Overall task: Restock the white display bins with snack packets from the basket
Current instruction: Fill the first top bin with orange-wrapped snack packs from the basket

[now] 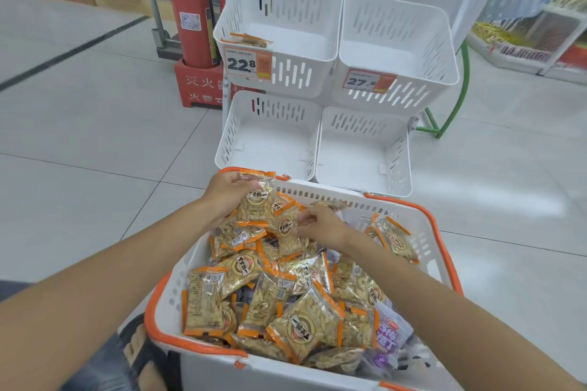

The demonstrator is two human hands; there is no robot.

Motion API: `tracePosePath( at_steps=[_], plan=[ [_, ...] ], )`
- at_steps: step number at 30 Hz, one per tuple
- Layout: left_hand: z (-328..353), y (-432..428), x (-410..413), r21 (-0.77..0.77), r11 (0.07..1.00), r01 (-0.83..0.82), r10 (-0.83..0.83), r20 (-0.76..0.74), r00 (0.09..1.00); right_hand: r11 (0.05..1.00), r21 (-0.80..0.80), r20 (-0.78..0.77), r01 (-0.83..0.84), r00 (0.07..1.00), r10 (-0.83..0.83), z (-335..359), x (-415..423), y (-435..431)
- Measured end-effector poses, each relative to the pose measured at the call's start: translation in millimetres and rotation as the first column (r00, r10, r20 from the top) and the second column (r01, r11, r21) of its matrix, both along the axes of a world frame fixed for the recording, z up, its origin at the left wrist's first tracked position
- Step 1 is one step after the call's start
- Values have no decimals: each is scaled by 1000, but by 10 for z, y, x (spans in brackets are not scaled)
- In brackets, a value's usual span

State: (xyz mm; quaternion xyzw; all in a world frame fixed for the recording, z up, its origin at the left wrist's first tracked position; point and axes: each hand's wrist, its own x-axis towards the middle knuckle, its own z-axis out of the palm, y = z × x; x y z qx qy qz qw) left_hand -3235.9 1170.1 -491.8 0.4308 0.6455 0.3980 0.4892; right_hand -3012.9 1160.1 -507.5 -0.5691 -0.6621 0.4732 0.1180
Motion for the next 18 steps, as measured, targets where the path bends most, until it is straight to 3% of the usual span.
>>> tracePosePath(
  at_steps=[3,6,9,11,13,15,17,18],
  plan=[
    [-1,23,-49,-49,996,-78,82,79,994,979,144,-31,141,990,-138,107,-5,69],
    [105,-19,13,-115,992,-45,73,250,965,932,104,-320,348,899,-300,442,49,192],
    [204,-131,253,-136,979,151,-91,372,924,956,22,-415,294,872,-259,566,-11,138],
    [184,-160,363,-118,974,193,-142,343,928,972,2,-394,233,894,-214,502,-18,88],
    [127,-126,359,-93,982,164,-126,327,937,984,12,-304,177,938,-165,414,96,70],
    [89,-105,280,-97,984,148,-100,380,919,996,72,34,-47,998,44,357,261,29],
    [44,-101,221,-119,979,167,-107,400,910,952,-36,399,-305,869,293,255,346,-84],
    [36,-110,207,-128,977,173,-108,405,908,931,-71,463,-359,815,350,207,344,-138]
  ],
)
